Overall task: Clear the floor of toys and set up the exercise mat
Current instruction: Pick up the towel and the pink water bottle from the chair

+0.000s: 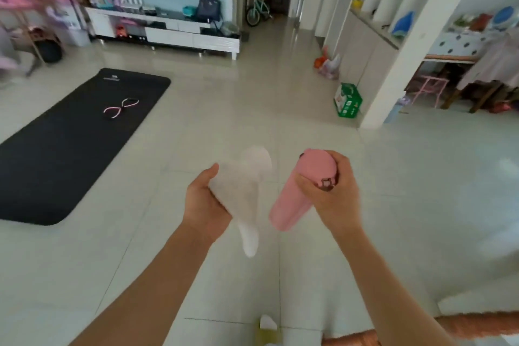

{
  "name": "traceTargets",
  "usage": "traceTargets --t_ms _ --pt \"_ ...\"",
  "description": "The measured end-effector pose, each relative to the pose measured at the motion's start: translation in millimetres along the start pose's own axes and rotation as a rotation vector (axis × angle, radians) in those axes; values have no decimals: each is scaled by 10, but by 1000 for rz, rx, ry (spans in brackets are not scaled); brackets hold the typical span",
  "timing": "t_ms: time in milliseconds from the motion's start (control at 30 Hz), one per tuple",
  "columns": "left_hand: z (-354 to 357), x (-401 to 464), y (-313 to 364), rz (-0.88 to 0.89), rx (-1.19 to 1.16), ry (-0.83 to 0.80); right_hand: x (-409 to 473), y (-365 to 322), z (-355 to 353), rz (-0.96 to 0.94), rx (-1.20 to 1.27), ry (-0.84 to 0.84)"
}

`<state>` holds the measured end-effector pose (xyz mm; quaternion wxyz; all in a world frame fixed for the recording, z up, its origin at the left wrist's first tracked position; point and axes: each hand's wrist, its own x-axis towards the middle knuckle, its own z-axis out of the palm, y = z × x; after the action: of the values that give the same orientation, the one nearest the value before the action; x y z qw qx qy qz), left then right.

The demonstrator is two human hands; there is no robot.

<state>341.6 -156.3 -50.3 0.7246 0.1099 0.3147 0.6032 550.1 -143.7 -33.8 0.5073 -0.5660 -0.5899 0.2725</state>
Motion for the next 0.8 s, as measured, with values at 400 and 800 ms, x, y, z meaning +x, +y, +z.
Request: traceTargets --t_ms 400,800 --pt "-172 1144 551 284 7 182 1614 341 998 -56 117 -353" --pt "-665 2363 1480 381 -22 306 2884 457 2355 -45 113 -510"
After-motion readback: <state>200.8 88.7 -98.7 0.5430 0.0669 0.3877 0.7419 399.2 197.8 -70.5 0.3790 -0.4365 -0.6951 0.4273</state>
